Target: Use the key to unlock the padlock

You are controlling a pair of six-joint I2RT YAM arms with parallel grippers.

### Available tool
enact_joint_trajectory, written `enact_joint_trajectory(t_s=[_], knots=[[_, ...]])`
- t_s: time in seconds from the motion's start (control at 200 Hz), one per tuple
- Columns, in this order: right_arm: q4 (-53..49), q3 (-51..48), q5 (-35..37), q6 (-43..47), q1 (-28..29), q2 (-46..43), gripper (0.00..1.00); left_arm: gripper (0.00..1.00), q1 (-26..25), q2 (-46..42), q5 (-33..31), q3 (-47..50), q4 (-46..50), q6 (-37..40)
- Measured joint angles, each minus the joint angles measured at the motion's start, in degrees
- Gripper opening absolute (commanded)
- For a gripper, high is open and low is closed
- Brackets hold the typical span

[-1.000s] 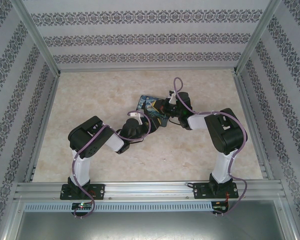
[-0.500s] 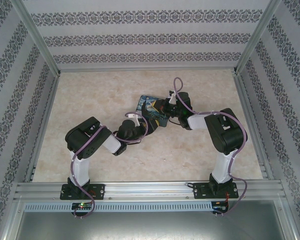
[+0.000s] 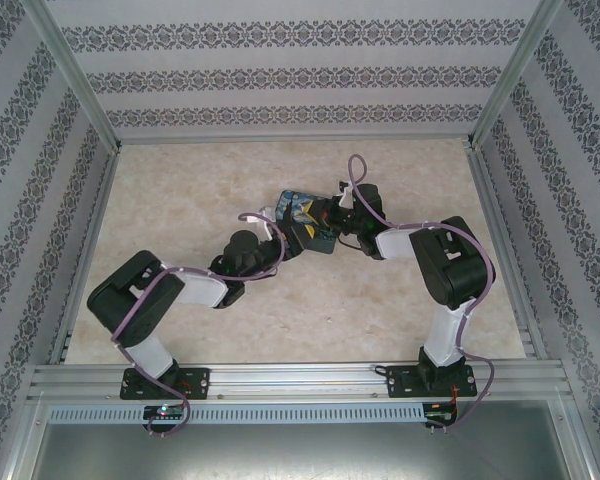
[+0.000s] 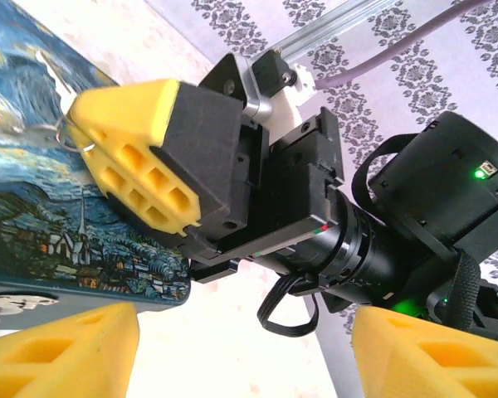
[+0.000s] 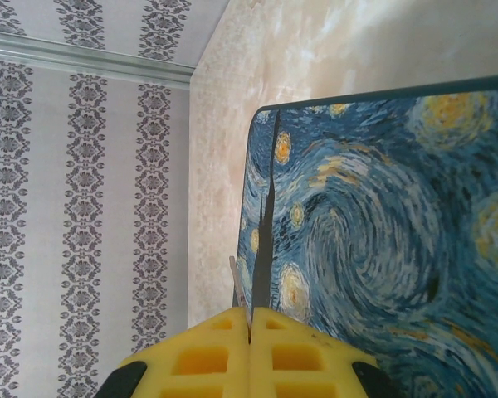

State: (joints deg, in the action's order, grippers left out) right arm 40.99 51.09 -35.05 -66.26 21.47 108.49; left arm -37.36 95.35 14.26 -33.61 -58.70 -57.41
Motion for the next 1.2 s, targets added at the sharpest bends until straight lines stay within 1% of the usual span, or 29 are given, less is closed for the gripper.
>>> enact_joint_trajectory(t_s=[0.08, 0.2, 0.49, 0.854, 1.204], knots=[[0.0, 0.0, 0.0, 0.0, 0.0, 0.0, 0.00, 0.69, 0.0, -1.6, -1.1, 0.0, 4.7, 2.6], [0.0, 0.0, 0.0, 0.0, 0.0, 0.0, 0.00, 0.70, 0.0, -1.6, -1.8, 0.0, 11.0, 6.3], [0.0, -0.1, 0.0, 0.0, 0.0, 0.0, 0.00, 0.69, 1.1, 3.7, -0.8, -1.5, 19.5, 16.5], [0.2, -0.1, 0.0, 0.0, 0.0, 0.0, 0.00, 0.68, 3.6, 8.8, 1.5, -8.3, 23.5, 25.8], [0.5, -0.1, 0.0, -0.4, 0.0, 0.1, 0.00, 0.66, 3.7, 13.1, 3.2, -12.1, 24.3, 30.2]])
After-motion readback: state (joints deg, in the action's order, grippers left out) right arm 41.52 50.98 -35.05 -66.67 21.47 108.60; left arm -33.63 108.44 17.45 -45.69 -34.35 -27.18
